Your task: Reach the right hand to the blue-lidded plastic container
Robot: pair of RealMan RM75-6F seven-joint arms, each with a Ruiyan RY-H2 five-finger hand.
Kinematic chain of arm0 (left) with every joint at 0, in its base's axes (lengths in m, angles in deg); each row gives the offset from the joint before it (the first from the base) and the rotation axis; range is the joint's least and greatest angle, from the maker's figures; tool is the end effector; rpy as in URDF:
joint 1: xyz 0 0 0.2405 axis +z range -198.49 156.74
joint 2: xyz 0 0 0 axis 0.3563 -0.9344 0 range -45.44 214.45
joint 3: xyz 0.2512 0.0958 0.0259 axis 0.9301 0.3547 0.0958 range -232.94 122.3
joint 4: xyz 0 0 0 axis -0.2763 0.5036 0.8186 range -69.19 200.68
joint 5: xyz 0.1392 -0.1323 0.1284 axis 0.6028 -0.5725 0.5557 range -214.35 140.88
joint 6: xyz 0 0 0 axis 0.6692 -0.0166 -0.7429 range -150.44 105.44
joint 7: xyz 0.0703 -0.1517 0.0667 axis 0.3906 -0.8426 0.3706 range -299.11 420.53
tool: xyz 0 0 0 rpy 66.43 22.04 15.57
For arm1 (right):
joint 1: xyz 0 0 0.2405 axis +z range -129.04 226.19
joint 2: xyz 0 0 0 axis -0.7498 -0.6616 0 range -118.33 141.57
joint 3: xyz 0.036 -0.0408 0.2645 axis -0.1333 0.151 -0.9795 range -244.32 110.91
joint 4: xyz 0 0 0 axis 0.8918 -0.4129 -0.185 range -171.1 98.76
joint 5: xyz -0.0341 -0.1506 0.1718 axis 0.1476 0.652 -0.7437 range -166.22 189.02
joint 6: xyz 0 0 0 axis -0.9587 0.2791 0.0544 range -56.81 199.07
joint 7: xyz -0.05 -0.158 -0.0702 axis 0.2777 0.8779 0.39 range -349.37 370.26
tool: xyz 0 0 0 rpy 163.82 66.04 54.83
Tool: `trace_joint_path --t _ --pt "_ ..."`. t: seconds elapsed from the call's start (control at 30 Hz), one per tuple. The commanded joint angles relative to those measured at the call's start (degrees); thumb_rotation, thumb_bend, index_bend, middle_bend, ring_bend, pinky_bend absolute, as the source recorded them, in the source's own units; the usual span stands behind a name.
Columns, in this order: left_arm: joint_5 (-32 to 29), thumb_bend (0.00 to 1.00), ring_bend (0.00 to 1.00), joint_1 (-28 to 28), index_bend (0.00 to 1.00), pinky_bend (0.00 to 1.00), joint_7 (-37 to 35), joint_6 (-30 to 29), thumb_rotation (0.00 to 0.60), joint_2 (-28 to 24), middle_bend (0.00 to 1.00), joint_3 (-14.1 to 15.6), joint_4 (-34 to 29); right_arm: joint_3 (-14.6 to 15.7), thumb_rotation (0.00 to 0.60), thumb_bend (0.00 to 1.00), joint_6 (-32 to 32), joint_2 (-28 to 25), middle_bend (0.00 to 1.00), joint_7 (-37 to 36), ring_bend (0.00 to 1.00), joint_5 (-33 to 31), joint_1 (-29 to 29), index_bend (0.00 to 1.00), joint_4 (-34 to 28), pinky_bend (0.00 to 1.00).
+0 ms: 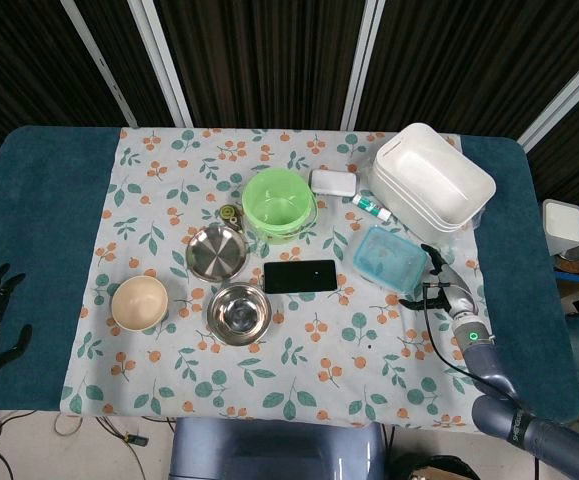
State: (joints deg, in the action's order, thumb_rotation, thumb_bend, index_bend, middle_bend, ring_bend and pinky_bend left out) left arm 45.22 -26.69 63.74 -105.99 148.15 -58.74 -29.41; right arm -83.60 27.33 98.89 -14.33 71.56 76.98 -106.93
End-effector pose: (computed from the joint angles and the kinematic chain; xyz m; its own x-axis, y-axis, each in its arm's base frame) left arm -0.3301 0.2265 0.1448 0.3992 0.0198 0.9167 0.9159 0.0388 -0.3996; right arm -0.3112 -0.3917 -0.0129 -0.3024 -0.2838 0.9099 -0.9399 0.2473 -0.2352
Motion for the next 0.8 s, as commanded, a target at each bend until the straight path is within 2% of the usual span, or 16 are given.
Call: trace_joint_path --t 0.03,0.33,0.73,0.8 --pt "-0.14 0.4 0.0 0.03 0.12 0.0 0.06 0.0 0.6 0.0 0.0 -0.05 -0.04 -0.15 0.6 0.08 -0.41 0.87 0.0 -0.72 0.0 0.49 0.13 0.0 0.56 0.17" --pt "-0.51 0.4 0.0 0.1 0.12 0.0 0.22 -0.03 0.6 -0.01 0.0 -0.21 -0.11 -0.74 0.6 0.08 -2.37 4.93 0.0 -1.48 0.0 0.74 0.58 0.0 4.35 0.17" --pt "-1.08 0.4 0.0 0.09 0.12 0.0 0.85 0.19 0.6 0.02 0.0 -0.35 -0.45 -2.37 0.6 0.08 -1.59 7.42 0.0 -5.04 0.0 0.71 1.49 0.0 7.27 0.17" --pt "-1.25 0.4 0.0 0.08 0.12 0.0 0.84 0.3 0.6 0.01 0.0 -0.38 -0.55 -2.48 0.6 0.08 -1.3 7.77 0.02 -5.54 0.03 0.73 1.61 0.0 7.77 0.17"
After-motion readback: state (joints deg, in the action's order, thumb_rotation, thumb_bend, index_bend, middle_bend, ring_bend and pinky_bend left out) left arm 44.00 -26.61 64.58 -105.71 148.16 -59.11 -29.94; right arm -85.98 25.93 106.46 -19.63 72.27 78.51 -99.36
